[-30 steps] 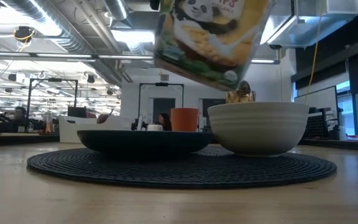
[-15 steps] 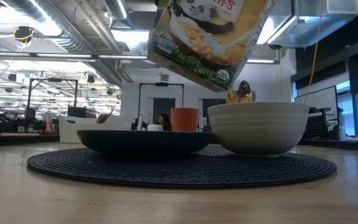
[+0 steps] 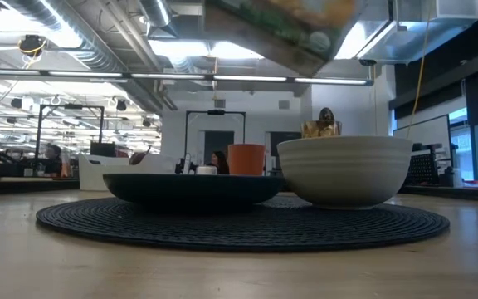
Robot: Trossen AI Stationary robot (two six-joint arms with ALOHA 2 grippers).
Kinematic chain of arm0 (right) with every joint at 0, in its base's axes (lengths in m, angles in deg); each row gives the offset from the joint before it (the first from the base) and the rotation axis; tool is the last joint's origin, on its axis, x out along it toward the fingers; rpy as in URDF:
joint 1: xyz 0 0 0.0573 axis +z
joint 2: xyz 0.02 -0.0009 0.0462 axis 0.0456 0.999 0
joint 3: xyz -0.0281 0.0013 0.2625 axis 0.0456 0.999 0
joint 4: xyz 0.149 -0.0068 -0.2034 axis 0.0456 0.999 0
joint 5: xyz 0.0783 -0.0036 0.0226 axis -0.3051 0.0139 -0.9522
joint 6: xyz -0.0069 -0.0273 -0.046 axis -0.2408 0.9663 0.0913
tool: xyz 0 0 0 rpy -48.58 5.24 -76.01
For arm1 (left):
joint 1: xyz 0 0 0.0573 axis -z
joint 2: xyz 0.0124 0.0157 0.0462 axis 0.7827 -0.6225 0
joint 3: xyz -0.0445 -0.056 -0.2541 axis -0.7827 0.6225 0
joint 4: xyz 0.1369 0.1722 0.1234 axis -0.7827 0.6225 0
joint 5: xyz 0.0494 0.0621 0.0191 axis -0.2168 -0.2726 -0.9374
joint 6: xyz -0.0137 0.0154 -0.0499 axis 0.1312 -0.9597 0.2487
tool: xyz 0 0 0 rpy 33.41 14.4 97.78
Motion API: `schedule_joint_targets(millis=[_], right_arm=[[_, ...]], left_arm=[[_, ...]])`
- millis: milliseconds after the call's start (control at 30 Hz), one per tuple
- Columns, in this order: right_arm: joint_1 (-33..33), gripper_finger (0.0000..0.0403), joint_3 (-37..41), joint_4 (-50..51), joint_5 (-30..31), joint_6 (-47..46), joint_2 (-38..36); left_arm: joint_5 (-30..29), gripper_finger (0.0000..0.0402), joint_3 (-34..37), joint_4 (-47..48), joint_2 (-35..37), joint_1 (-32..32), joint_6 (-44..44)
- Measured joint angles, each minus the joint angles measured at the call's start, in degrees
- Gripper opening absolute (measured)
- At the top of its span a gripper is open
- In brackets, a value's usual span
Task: Arrange a breakfast setting
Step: Pour the cereal into the white bowl
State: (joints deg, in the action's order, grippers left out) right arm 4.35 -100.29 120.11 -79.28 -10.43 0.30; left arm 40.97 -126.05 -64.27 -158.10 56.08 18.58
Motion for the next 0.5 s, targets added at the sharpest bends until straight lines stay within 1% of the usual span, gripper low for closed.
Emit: schedule_joint_targets(millis=[100,200,267,400,467,500], right_arm=[[0.02,0.0,0.06,2.59,-4.07,0.12,-1.43],[0.09,0.0,0.06,6.98,-7.22,-0.89,-3.03],[0.11,0.0,0.06,11.3,-7.8,-1.71,-3.8],[0.11,0.0,0.09,18.17,-6.38,-2.75,-5.66],[0.13,0.0,0.36,19.96,-5.91,-2.45,-6.67],[0.17,0.0,0.71,19.95,-6.88,-2.38,-7.34]], left_arm=[[4.5,0.0001,-4.06,0.68,-4.11,0.02,-0.13],[5.31,0.0001,-10.27,3.33,-9.22,0.25,-0.35],[4.62,0.0001,-14.64,6.64,-12.56,0.31,-0.41],[1.53,0.0001,-22.28,10.04,-18.39,1.07,-3.39],[0.26,0.0003,-25.26,11.68,-20.45,1.67,-4.39],[-0.23,0.0007,-26.8,12.51,-21.68,1.89,-4.38]])
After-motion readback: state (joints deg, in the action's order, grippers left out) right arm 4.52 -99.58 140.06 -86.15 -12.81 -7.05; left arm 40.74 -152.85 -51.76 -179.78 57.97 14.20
